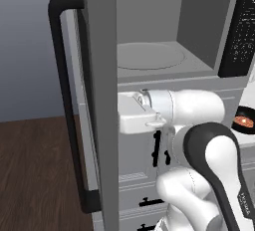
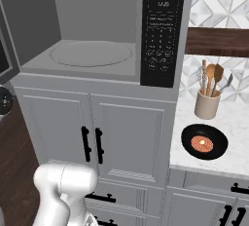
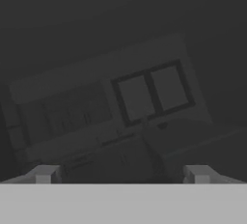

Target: Open the microwave, place the bowl with waffle inside the microwave, then close the microwave door and turn it on.

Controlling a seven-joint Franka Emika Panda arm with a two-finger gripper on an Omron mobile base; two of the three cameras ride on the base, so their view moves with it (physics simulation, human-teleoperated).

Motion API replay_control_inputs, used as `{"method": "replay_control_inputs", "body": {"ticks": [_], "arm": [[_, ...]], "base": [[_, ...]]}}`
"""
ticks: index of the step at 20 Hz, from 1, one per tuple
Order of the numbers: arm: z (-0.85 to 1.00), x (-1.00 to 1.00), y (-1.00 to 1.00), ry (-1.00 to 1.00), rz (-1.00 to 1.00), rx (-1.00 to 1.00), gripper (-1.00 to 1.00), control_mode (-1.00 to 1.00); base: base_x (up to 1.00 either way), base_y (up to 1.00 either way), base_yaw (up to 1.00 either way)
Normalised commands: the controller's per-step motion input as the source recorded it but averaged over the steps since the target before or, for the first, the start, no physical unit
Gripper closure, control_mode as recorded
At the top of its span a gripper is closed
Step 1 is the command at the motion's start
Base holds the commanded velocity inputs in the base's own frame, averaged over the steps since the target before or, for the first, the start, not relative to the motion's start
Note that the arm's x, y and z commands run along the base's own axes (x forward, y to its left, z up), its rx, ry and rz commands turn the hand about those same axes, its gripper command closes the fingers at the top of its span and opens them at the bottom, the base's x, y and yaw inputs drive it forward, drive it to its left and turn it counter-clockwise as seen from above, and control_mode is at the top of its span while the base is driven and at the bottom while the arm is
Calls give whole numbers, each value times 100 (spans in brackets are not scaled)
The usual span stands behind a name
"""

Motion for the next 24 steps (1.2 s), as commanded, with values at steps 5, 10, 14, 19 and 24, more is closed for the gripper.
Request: {"method": "replay_control_inputs", "body": {"ticks": [5,10,14,19,24], "arm": [[0,-1,-5,0,-10,-1,-100,-100],[2,-18,-62,0,-15,2,-100,-100],[27,-36,-100,-1,-16,1,-100,-100],[24,-15,-100,2,-24,-1,-100,-100],[2,9,-98,17,-36,-11,-100,-100]], "base": [[0,0,0],[0,0,0],[0,0,0],[0,0,0],[0,0,0]]}}
